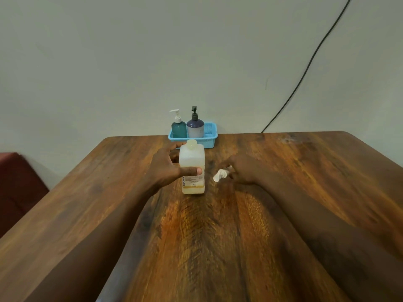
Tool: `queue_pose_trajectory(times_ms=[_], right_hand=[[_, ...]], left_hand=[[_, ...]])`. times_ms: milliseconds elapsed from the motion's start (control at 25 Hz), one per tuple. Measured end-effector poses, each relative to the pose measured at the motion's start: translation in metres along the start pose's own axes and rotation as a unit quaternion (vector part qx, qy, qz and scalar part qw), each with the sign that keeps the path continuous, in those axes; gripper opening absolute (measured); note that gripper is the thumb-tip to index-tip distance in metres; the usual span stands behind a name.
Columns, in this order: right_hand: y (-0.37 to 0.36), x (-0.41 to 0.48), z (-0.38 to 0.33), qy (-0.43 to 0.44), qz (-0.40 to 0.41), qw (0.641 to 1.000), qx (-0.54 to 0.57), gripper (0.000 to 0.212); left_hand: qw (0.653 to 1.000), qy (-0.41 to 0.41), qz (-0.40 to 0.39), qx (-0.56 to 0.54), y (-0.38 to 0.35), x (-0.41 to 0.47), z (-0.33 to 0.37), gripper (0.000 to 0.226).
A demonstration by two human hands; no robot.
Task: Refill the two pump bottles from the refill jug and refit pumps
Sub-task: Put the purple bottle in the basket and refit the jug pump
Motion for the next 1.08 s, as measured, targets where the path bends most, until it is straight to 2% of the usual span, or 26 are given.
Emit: queue_pose_trajectory(times_ms=[120, 200, 280, 360, 480, 600, 760, 920, 1080], right_hand=[[0.034, -0.005, -0.014, 0.014, 0.106, 0.987, 0.122, 0.031], [0.057, -0.009, -0.018, 0.002, 0.173, 0.962, 0.212, 0.044], [0.078, -0.011, -0.012, -0.048, 0.244, 0.913, 0.322, 0.052], [0.093, -0.015, -0.007, -0.088, 0.297, 0.849, 0.428, 0.051], [0.114, -0.020, -0.010, -0.081, 0.340, 0.787, 0.508, 0.048], [0.134, -0.023, -0.018, -0.056, 0.375, 0.770, 0.514, 0.043], [0.156, -0.027, -0.024, -0.025, 0.402, 0.726, 0.557, 0.040], [0.162, -0.022, -0.044, 0.019, 0.388, 0.735, 0.556, 0.039], [0.160, -0.018, -0.052, 0.029, 0.370, 0.754, 0.542, 0.039]], left_hand=[[1.000, 0.010, 0.007, -0.002, 0.003, -0.003, -0.010, 0.093], [1.000, 0.015, 0.009, 0.003, 0.006, -0.007, -0.014, 0.099], [0.999, 0.026, 0.020, 0.004, 0.007, -0.011, -0.017, 0.106], [0.999, 0.038, 0.031, 0.007, 0.005, -0.015, -0.019, 0.101], [0.998, 0.034, 0.048, 0.012, 0.000, -0.019, -0.020, 0.089], [0.997, 0.027, 0.066, 0.013, 0.003, -0.021, -0.021, 0.093], [0.998, 0.022, 0.054, 0.031, 0.002, -0.021, -0.017, 0.100], [0.997, 0.003, 0.037, 0.065, -0.003, -0.021, -0.006, 0.086], [0.997, -0.009, 0.045, 0.055, -0.001, -0.023, -0.001, 0.096]])
Point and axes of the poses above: each hand's wrist, its own x-axis towards the middle knuckle, its own y-axis out of the back of the hand, z = x × y, the point moved 7 cm from there along x, towards the middle knuckle, and after that the axes turned 1 degree about z, right-handed, at the moved point
